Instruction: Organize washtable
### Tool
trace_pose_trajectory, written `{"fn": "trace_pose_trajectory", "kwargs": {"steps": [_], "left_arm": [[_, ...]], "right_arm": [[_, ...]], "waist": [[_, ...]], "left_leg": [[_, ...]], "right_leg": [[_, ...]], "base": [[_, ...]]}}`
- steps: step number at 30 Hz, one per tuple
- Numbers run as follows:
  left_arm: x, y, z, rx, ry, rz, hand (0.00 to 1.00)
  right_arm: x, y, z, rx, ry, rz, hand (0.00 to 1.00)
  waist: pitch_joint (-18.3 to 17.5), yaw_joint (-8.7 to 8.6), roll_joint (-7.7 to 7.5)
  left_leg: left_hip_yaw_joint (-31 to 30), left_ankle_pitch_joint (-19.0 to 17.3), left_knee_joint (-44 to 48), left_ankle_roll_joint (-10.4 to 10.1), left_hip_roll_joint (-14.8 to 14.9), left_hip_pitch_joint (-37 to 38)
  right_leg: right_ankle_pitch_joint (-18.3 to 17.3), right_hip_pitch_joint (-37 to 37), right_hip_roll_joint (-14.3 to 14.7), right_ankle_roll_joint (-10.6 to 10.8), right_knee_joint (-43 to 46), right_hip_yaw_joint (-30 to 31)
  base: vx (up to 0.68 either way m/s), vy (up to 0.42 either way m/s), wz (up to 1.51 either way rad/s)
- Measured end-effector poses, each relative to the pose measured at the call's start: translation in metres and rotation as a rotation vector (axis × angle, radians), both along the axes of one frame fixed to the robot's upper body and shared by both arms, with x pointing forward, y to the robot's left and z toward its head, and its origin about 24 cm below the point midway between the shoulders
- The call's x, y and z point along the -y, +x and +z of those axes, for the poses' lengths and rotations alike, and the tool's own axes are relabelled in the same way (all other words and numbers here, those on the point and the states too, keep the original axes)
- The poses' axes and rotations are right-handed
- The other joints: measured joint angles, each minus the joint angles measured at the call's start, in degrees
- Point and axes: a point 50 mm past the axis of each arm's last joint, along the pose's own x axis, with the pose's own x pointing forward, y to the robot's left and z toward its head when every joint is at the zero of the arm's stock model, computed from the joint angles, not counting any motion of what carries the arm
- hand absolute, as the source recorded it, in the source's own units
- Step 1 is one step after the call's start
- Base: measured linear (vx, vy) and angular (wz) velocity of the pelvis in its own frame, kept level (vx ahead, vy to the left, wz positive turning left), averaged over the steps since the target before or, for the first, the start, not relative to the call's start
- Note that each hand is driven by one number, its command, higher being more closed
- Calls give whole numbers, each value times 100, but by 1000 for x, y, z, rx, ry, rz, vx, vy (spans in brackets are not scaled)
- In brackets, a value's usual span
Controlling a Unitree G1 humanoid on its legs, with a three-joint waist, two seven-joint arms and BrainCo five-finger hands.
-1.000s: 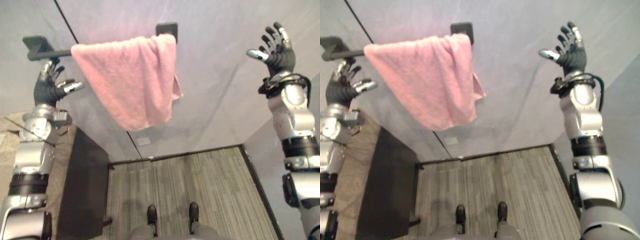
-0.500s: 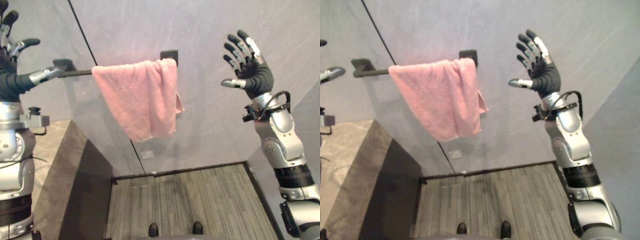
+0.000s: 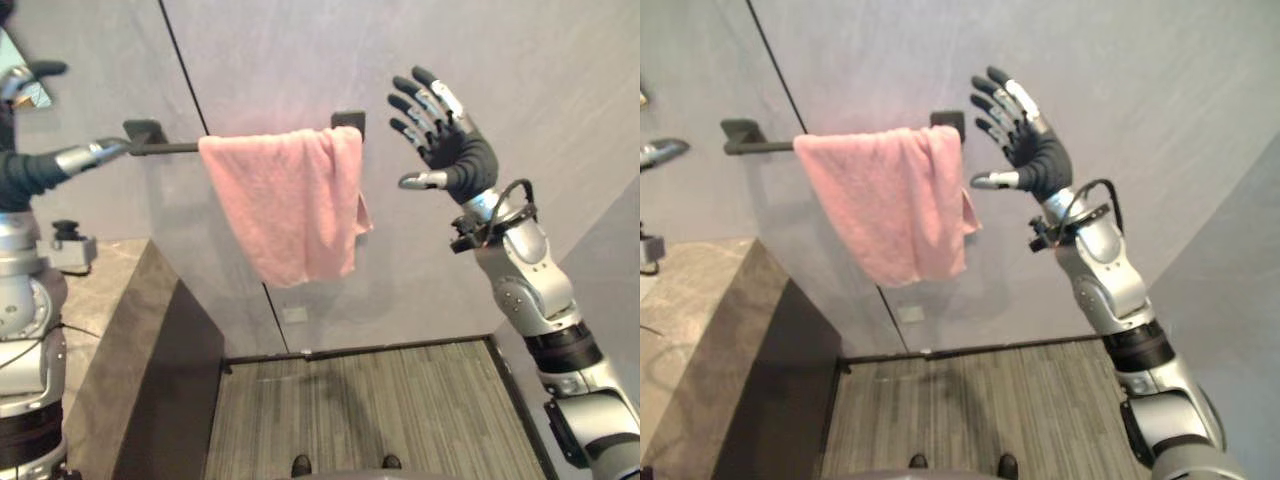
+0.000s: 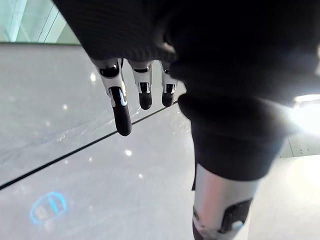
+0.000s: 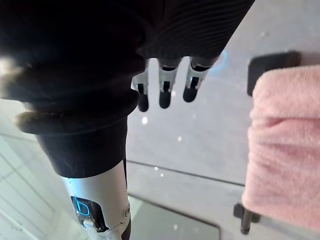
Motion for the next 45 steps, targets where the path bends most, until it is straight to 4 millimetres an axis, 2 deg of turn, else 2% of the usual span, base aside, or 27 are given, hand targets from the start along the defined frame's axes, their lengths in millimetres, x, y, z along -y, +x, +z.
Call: {"fn": "trace_pose_trajectory", "kwargs": {"steps": [2,4,10,14,16,18,22,25,34,37,41,45], "left_arm": [[6,8,-11,-77,-16,-79,0],[14,20,-33,-224,-49,-203,0],[34,44,-88,-540,-73,-349,0],[40,59,-112,-662,-80,-378,0],[42,66,-116,-688,-83,-379,0],[44,71,-114,-697,-87,-394,0],[48,87,-106,-691,-79,-398,0],[55,95,-98,-675,-61,-415,0],[63,114,-68,-595,-67,-414,0],[65,115,-64,-575,-79,-411,0],[66,116,-59,-543,-98,-407,0],[63,116,-53,-508,-136,-391,0]], "right_arm": [[-11,0,-4,-13,-24,53,0],[-23,1,-12,-55,-50,110,0],[-50,11,-32,-159,-150,190,0],[-60,19,-42,-210,-211,197,0],[-65,22,-44,-225,-228,197,0],[-66,24,-43,-228,-221,189,0],[-74,29,-27,-187,-224,189,0],[-79,31,-20,-174,-211,183,0],[-86,33,-17,-176,-186,169,0],[-86,34,-15,-175,-179,157,0],[-89,34,-3,-136,-178,162,0],[-88,34,-2,-132,-180,158,0]], "waist": [[-10,0,9],[-24,-9,6],[-33,-21,-7],[-31,-7,-37],[-5,-6,-69],[37,-2,-139],[276,-18,-231],[414,-13,-230],[734,-18,-226],[799,-12,-228],[884,-2,-224],[893,-17,-224]], "left_leg": [[-1,0,0,0,-2,-1],[1,1,-1,1,-2,-8],[10,4,0,1,4,-154],[3,19,3,-18,49,-356],[8,23,5,-17,65,-415],[20,40,18,7,85,-462],[126,44,35,12,99,-595],[160,45,37,14,99,-698],[150,66,41,0,99,-915],[142,66,41,0,102,-926],[140,66,40,0,99,-988],[141,66,42,0,98,-1005]], "right_leg": [[0,1,-5,0,0,-1],[0,-5,-12,1,0,3],[1,-174,-12,2,2,15],[66,-380,1,26,2,23],[116,-445,19,-31,2,39],[126,-509,44,-44,2,81],[189,-695,70,-48,3,182],[220,-813,79,-66,7,205],[235,-1024,111,-83,22,230],[235,-1030,116,-83,21,228],[242,-1096,114,-84,20,243],[243,-1120,116,-83,21,249]], "base": [[0,0,0],[0,0,0],[6,1,-4],[42,-12,-1],[47,-3,-4],[55,-4,-10],[26,0,-14],[23,8,-7],[3,1,0],[0,0,0],[0,0,0],[0,0,0]]}}
